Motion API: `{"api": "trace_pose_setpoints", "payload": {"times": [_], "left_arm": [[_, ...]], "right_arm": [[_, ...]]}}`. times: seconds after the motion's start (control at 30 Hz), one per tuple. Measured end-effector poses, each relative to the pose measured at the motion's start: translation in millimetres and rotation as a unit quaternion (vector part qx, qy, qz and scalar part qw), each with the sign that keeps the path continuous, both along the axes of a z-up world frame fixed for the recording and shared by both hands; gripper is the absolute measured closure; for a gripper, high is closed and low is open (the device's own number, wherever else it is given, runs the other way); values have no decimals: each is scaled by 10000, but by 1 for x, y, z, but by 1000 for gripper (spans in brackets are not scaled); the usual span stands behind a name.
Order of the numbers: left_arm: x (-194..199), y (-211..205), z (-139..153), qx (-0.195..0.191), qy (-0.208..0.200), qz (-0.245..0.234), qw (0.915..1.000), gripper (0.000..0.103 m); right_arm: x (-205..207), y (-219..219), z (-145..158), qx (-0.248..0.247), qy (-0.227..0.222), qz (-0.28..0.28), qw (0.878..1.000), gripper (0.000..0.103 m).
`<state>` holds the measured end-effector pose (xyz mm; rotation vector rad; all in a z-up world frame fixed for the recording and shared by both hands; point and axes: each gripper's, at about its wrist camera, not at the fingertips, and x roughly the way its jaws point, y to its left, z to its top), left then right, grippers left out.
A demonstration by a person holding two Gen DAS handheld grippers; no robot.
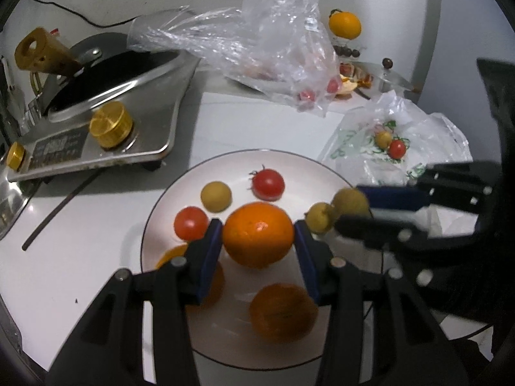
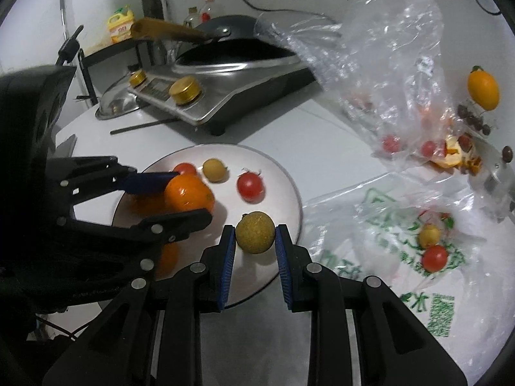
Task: Organize fruits
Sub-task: 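Lower both fruits onto the plate and open both grippers, then move both open grippers back over the fruits on the bag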
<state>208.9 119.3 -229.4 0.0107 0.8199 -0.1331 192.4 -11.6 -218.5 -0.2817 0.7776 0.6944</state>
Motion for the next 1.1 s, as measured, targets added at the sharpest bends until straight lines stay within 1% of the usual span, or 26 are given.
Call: {"api": "trace_pose_setpoints", "payload": {"times": [0.17, 0.23, 0.37, 0.43, 0.5, 0.57, 0.7, 0.77, 0.83, 0.87, 1.1], "left_arm": [[-1, 1, 1, -71, -24, 32, 10000, 56], [-3, 3, 3, -132, -62, 67, 9999, 52], [-5, 7, 8, -127, -132, 179, 9997, 52], [-5, 7, 10, -112, -155, 217, 9996, 51], [-5, 6, 12, -91, -172, 237, 9995, 51], [-6, 2, 15, -51, -200, 239, 9995, 51], [-6, -9, 21, -42, -286, 209, 9994, 49], [-7, -15, 24, -43, -348, 171, 9992, 46], [-7, -24, 29, -32, -454, 122, 9989, 35], [-7, -30, 31, -15, -493, 79, 9988, 34], [3, -61, 44, 95, -614, -80, 9980, 33]], "right_arm": [[-4, 5, -8, -67, 119, 44, 9999, 76], [-4, 3, -9, -46, 127, -24, 9999, 76], [-4, 0, -8, -2, 134, -33, 9999, 76], [-4, -3, -7, 49, 122, -49, 9999, 73], [-5, -6, -4, 116, 104, -50, 9999, 68], [-6, -12, 0, 166, 51, -78, 9998, 68], [-4, -36, 11, 292, -93, -297, 9991, 68], [-3, -49, 14, 302, -169, -415, 9985, 68], [0, -64, 18, 326, -231, -541, 9977, 68], [1, -70, 19, 358, -266, -558, 9974, 68], [-2, -108, 34, 625, -469, -639, 9949, 68]]}}
